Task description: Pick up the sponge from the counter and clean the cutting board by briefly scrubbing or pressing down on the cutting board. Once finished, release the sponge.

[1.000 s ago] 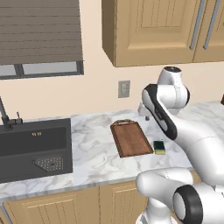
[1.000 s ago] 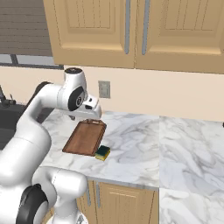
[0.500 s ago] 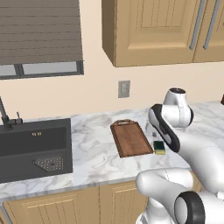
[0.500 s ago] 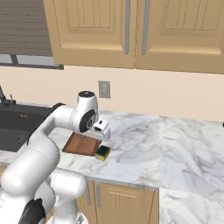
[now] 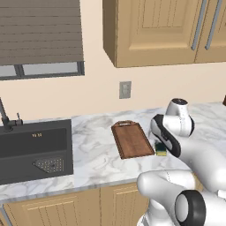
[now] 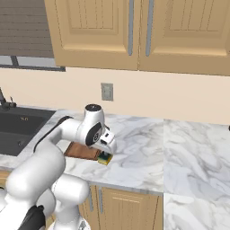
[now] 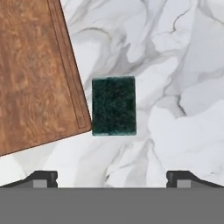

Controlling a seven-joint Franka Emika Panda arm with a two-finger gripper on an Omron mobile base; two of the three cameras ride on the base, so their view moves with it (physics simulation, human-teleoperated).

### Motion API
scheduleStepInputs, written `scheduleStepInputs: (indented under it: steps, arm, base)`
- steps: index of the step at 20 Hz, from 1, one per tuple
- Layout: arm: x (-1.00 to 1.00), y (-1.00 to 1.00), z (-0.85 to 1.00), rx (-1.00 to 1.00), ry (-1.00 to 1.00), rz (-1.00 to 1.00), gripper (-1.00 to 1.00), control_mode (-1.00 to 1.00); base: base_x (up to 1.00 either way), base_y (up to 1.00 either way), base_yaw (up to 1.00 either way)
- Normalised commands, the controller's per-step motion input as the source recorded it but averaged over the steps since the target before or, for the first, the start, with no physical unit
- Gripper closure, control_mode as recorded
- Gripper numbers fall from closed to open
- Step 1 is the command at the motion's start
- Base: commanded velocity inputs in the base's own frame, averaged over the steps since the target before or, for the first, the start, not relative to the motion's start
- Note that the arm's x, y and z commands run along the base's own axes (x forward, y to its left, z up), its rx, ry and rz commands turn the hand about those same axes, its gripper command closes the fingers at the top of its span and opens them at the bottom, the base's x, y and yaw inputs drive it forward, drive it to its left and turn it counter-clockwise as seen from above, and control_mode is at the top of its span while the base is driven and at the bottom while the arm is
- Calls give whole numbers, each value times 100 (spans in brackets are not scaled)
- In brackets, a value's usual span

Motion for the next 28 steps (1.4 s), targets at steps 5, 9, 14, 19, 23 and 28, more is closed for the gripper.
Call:
scheduleStepInputs:
  steps: [5, 9, 14, 19, 23, 28]
  arm:
    - [24, 0, -30, 0, 3, 0, -100, -100]
    - [28, -4, -20, 0, 7, 0, -100, -100]
    - [33, -13, -10, 0, 5, 0, -100, -100]
    - [12, -11, -20, 0, 5, 0, -100, -100]
    - [0, 0, -30, 0, 9, 0, -100, -100]
    - [3, 0, -23, 0, 7, 0, -100, -100]
  base:
    - [0, 0, 0]
    - [0, 0, 0]
    - [0, 0, 0]
    - [0, 0, 0]
    - [0, 0, 0]
    - [0, 0, 0]
